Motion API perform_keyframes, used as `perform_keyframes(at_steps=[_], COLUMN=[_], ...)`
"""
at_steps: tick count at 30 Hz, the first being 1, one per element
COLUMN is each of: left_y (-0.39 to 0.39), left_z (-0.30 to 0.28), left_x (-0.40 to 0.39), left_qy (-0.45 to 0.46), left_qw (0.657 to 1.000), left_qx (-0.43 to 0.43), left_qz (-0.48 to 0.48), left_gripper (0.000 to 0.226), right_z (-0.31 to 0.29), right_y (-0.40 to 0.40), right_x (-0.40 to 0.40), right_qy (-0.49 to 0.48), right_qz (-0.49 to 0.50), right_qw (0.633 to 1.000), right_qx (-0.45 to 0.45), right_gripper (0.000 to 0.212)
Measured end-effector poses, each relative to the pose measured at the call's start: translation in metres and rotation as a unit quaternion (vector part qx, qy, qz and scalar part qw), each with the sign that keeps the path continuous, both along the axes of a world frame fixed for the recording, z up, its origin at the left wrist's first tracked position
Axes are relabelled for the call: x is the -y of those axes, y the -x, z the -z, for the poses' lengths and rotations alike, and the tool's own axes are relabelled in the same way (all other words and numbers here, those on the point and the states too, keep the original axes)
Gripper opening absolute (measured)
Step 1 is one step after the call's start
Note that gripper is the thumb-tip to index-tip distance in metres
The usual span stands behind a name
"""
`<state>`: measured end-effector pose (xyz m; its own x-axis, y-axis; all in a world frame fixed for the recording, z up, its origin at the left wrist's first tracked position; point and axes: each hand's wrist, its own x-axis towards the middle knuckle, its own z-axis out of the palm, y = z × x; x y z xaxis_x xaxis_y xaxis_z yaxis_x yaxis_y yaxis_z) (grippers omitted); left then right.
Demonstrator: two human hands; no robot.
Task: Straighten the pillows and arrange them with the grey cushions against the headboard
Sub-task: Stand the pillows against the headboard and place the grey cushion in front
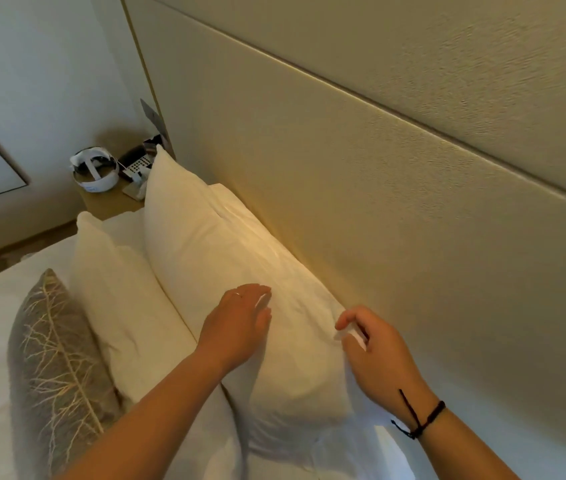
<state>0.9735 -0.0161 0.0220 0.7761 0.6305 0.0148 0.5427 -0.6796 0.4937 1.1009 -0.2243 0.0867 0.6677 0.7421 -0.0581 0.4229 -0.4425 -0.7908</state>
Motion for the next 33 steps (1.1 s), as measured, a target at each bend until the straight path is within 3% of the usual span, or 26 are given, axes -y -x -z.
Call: perform_keyframes(at_steps=[4, 8, 12, 19, 23, 26, 28, 30, 33], left_y=[-0.036, -0.070, -0.089, -0.099, -0.101, -0.102, -0.103, -0.103, -0.101], left_z=[-0.012, -0.026, -0.043, -0.072, -0.082, -0.077, -0.068, -0.058, -0.046], left_x=[-0.013, -0.010, -0.009, -0.006, -0.001, 0.006, 0.011, 0.015, 0.012], left_qy=[-0.008, -0.067, -0.077, -0.094, -0.094, -0.091, -0.099, -0.116, -0.154], left_qw=[0.999, 0.987, 0.965, 0.963, 0.963, 0.968, 0.969, 0.967, 0.960], left_qx=[0.016, -0.047, -0.111, -0.098, -0.073, -0.063, -0.069, -0.080, -0.096], left_qz=[0.027, 0.139, 0.225, 0.234, 0.240, 0.226, 0.213, 0.211, 0.214], left_gripper=[0.036, 0.055, 0.020, 0.025, 0.025, 0.025, 0.025, 0.024, 0.024], right_z=[-0.020, -0.024, -0.026, -0.029, -0.021, -0.004, 0.007, 0.013, 0.020], right_y=[-0.003, -0.016, -0.019, -0.019, -0.014, -0.020, -0.026, -0.024, -0.019], right_x=[0.011, 0.024, 0.031, 0.055, 0.075, 0.082, 0.083, 0.082, 0.088], right_qy=[0.028, 0.060, 0.109, 0.129, 0.099, 0.155, 0.254, 0.332, 0.367], right_qz=[-0.065, -0.075, -0.105, -0.048, 0.011, 0.002, -0.047, -0.087, -0.096], right_qw=[0.987, 0.988, 0.982, 0.978, 0.968, 0.962, 0.939, 0.912, 0.906], right_qx=[0.142, 0.119, 0.113, 0.159, 0.230, 0.227, 0.227, 0.226, 0.189], right_gripper=[0.030, 0.027, 0.016, 0.020, 0.020, 0.029, 0.035, 0.027, 0.010])
